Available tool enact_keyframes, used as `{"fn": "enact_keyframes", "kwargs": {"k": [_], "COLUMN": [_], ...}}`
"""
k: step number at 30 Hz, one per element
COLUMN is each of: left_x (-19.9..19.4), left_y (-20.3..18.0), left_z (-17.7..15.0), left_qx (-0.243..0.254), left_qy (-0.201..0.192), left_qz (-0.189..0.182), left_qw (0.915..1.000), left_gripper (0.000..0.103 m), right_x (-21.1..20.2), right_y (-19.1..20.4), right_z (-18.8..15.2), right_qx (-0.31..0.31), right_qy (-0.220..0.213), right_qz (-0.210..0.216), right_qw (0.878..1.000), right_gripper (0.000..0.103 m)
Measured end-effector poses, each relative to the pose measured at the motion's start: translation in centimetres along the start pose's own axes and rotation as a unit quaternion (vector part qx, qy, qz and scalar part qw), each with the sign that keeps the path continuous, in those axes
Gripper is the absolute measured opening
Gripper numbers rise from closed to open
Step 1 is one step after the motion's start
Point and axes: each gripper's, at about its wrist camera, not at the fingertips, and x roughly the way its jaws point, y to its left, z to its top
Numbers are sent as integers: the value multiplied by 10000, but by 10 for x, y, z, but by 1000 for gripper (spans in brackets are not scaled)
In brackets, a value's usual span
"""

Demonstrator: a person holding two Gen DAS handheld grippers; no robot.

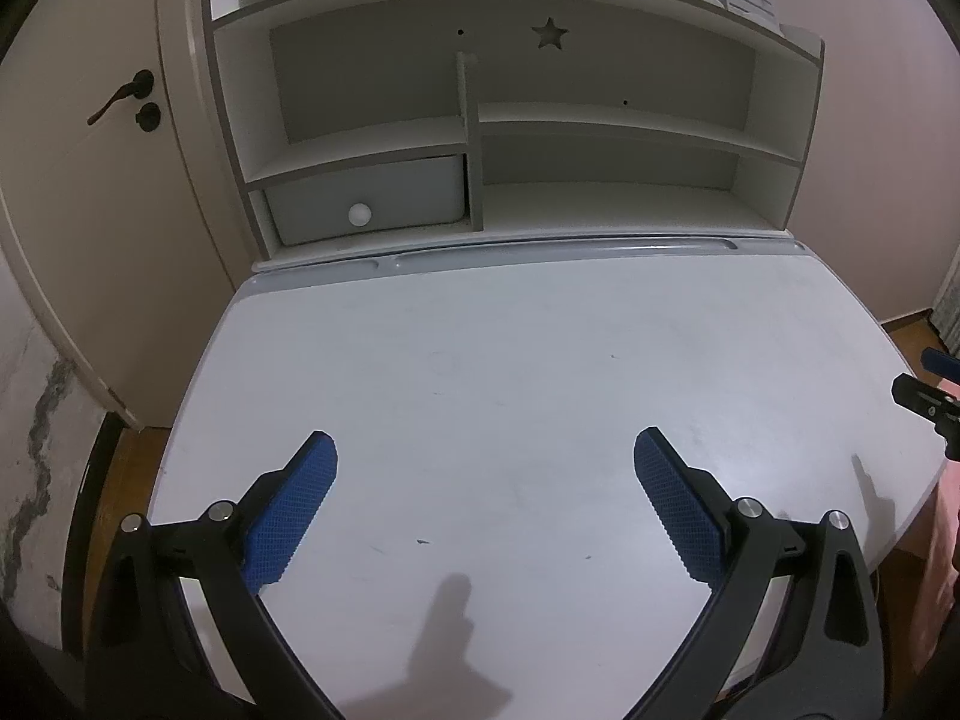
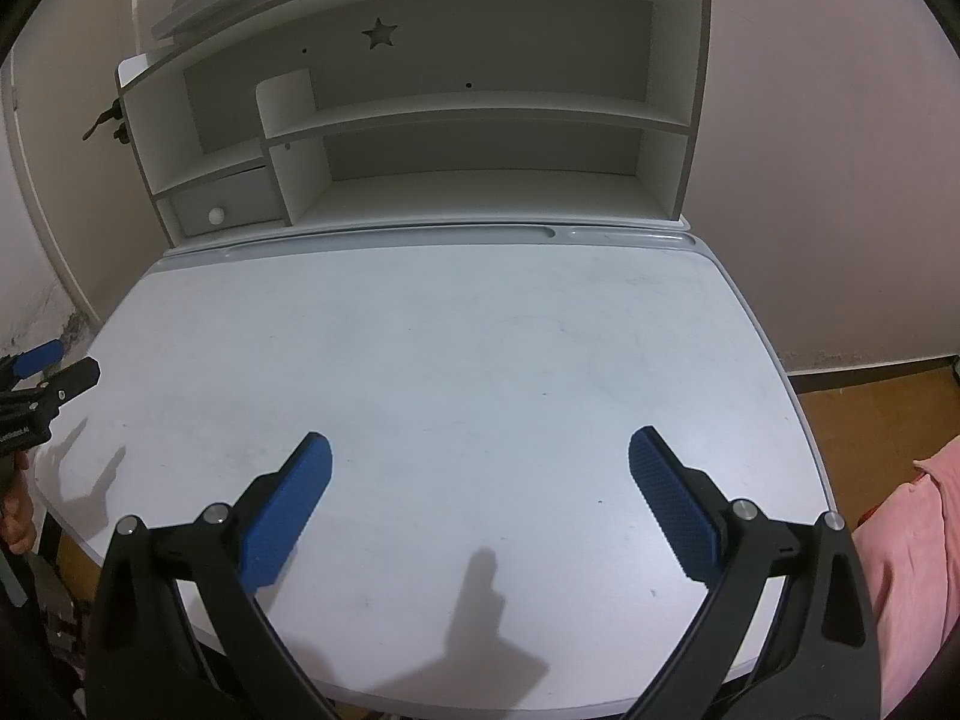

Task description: Collect trash

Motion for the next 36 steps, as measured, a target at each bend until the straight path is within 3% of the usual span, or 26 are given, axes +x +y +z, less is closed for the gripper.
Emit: {"fn": "enact_keyframes", "kwargs": {"k": [36], "left_x": [-2], "left_y": [-2], "left_z": [-1], "left_qx": [-12], "left_qy": [-8], "left_qz": [-80], "left_qw": [10000], "left_gripper": [96], "right_x": [-2], "right_y": [-2], "right_z": [-1], "right_qx": [-31], "right_qy": [27], "right_qz": [-43], "right_qw": [10000], "right_gripper": [96]}}
